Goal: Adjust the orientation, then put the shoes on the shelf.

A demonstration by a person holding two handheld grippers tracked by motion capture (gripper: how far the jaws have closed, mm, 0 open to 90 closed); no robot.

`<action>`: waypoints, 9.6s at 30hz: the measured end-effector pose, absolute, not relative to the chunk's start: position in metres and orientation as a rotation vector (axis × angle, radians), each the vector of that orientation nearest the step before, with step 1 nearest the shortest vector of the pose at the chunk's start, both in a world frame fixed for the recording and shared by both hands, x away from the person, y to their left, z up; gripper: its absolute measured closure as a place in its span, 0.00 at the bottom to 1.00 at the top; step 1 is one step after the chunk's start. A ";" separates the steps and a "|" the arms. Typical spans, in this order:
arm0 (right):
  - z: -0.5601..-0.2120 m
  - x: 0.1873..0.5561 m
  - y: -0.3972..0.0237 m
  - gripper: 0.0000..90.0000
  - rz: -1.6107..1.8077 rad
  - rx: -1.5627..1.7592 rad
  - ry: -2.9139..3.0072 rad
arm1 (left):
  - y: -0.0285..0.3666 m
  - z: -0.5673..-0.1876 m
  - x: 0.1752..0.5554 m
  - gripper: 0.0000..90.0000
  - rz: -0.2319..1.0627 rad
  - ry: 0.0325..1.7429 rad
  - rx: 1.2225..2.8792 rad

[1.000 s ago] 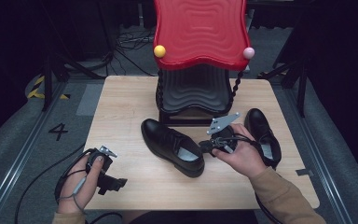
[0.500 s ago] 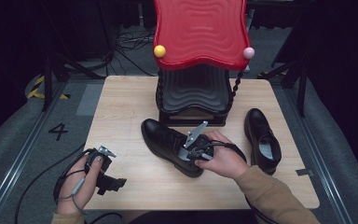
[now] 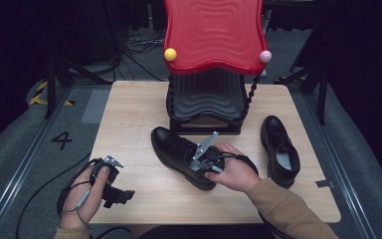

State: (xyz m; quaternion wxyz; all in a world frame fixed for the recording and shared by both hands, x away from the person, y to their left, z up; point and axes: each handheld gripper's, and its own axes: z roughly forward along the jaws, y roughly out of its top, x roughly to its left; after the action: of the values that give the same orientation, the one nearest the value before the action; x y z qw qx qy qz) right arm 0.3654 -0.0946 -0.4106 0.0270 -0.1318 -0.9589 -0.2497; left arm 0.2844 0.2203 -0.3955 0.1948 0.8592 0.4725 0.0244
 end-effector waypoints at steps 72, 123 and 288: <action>-0.363 0.342 -0.260 0.67 -1.147 -1.131 -2.804 | 0.202 -0.397 0.303 0.21 0.043 1.253 2.467; -0.393 0.354 -0.301 0.87 -0.618 -1.378 -2.845 | 0.195 -0.395 0.312 0.21 0.035 1.224 2.471; -0.267 0.313 -0.200 0.91 -0.416 -1.337 -2.699 | 0.197 -0.392 0.308 0.21 0.048 1.217 2.467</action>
State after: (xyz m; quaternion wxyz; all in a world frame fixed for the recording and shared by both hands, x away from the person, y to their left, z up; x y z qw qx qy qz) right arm 0.3129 -0.2001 -0.2674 0.0506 -0.4392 -0.8865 -0.1366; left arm 0.3079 0.1970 -0.3924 0.1939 0.8796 0.4341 0.0171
